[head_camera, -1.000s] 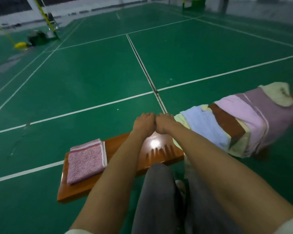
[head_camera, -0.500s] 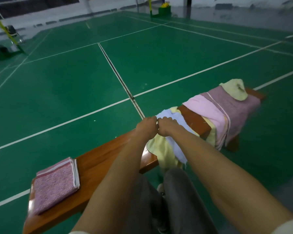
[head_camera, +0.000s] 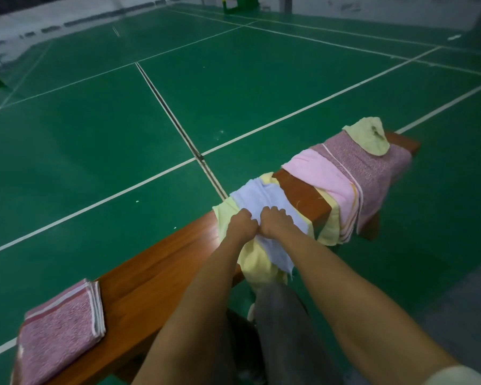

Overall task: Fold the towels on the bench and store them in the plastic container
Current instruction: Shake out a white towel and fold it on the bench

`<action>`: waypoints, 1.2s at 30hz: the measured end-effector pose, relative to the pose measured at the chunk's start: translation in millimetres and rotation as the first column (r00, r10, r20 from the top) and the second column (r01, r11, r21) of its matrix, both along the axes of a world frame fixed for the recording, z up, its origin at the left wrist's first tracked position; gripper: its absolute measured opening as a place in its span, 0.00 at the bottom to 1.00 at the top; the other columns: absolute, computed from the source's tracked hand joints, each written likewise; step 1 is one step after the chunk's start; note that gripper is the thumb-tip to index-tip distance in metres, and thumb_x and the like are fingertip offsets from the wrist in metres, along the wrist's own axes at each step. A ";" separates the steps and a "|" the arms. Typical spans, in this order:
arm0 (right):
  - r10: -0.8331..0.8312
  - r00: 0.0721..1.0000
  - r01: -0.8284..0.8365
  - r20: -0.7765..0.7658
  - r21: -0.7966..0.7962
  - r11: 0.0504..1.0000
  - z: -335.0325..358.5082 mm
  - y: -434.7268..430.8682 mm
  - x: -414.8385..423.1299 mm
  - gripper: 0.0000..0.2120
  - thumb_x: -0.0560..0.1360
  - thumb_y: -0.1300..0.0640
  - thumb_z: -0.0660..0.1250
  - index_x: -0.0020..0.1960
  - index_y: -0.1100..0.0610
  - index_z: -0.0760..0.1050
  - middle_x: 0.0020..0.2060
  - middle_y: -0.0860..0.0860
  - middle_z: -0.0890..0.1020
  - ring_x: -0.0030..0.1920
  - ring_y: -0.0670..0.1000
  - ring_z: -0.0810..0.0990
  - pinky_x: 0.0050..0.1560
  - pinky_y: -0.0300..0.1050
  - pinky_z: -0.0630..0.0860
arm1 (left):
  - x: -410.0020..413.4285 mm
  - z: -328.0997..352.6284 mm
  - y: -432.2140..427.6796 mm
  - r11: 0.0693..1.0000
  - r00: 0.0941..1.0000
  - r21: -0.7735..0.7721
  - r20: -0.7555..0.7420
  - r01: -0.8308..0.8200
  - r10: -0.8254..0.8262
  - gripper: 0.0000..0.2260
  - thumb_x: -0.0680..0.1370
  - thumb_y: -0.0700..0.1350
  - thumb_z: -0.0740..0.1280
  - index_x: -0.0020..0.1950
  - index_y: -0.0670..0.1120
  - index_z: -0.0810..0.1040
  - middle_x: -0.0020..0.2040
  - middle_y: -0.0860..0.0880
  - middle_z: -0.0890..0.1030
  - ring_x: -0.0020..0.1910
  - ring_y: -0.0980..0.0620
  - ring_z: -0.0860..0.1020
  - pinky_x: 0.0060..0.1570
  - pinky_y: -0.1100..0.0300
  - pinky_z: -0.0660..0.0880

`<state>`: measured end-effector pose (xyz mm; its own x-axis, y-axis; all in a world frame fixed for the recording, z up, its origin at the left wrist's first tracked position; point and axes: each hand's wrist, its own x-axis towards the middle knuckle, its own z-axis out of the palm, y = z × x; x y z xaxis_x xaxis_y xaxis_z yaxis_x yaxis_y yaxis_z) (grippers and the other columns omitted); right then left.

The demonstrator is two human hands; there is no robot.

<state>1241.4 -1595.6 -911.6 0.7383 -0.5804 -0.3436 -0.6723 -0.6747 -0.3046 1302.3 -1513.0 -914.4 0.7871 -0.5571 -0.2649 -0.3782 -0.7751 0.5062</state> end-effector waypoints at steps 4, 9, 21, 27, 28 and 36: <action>0.029 0.999 -0.027 0.018 -0.106 0.994 -7.8 2.8 1.8 0.16 0.82 0.49 0.63 0.66 0.55 0.72 0.64 0.57 0.76 0.65 0.58 0.74 0.62 0.51 0.71 | 17.0 -16.0 -4.5 0.972 0.939 -0.059 -0.280 -0.226 0.201 0.07 0.70 0.44 0.66 0.42 0.40 0.75 0.41 0.40 0.78 0.37 0.44 0.77 0.41 0.54 0.79; -0.019 0.999 0.019 0.042 -0.012 1.000 6.2 5.5 5.9 0.08 0.83 0.51 0.61 0.55 0.54 0.75 0.59 0.55 0.80 0.60 0.57 0.77 0.60 0.50 0.73 | 13.3 -3.2 -3.0 0.931 0.782 -0.040 -0.557 -0.364 0.282 0.05 0.77 0.42 0.66 0.46 0.40 0.74 0.48 0.38 0.81 0.40 0.41 0.81 0.37 0.54 0.79; -0.279 0.831 -0.101 0.482 0.624 0.775 102.6 -10.7 7.9 0.08 0.77 0.60 0.69 0.40 0.53 0.79 0.42 0.55 0.83 0.42 0.53 0.79 0.45 0.49 0.80 | 69.2 50.9 -15.8 0.507 0.651 -0.474 -0.715 -0.720 0.256 0.20 0.71 0.46 0.71 0.58 0.34 0.79 0.57 0.34 0.82 0.53 0.38 0.82 0.56 0.43 0.81; -0.390 0.848 0.189 0.357 0.484 0.854 117.4 -4.2 10.7 0.20 0.83 0.46 0.59 0.66 0.60 0.73 0.61 0.60 0.77 0.60 0.60 0.76 0.55 0.50 0.73 | 54.2 170.9 29.1 0.260 0.676 -0.640 -0.733 -0.723 0.077 0.06 0.77 0.43 0.58 0.41 0.46 0.71 0.37 0.47 0.73 0.36 0.50 0.75 0.35 0.58 0.77; -0.408 0.858 0.196 0.314 0.534 0.823 121.6 -0.6 11.7 0.27 0.84 0.44 0.56 0.75 0.61 0.67 0.71 0.60 0.72 0.69 0.62 0.72 0.63 0.52 0.71 | 55.3 184.1 37.5 0.228 0.675 -0.646 -0.733 -0.728 0.078 0.05 0.76 0.42 0.58 0.42 0.46 0.71 0.37 0.48 0.74 0.36 0.51 0.75 0.35 0.58 0.77; -0.493 0.862 -0.019 0.117 0.980 0.199 121.0 61.1 42.8 0.45 0.78 0.26 0.43 0.67 0.62 0.75 0.61 0.61 0.80 0.56 0.60 0.79 0.53 0.53 0.75 | 73.1 218.3 116.8 0.250 0.703 -0.675 -0.710 -0.694 0.036 0.09 0.66 0.40 0.58 0.43 0.41 0.74 0.40 0.42 0.79 0.44 0.43 0.79 0.50 0.51 0.80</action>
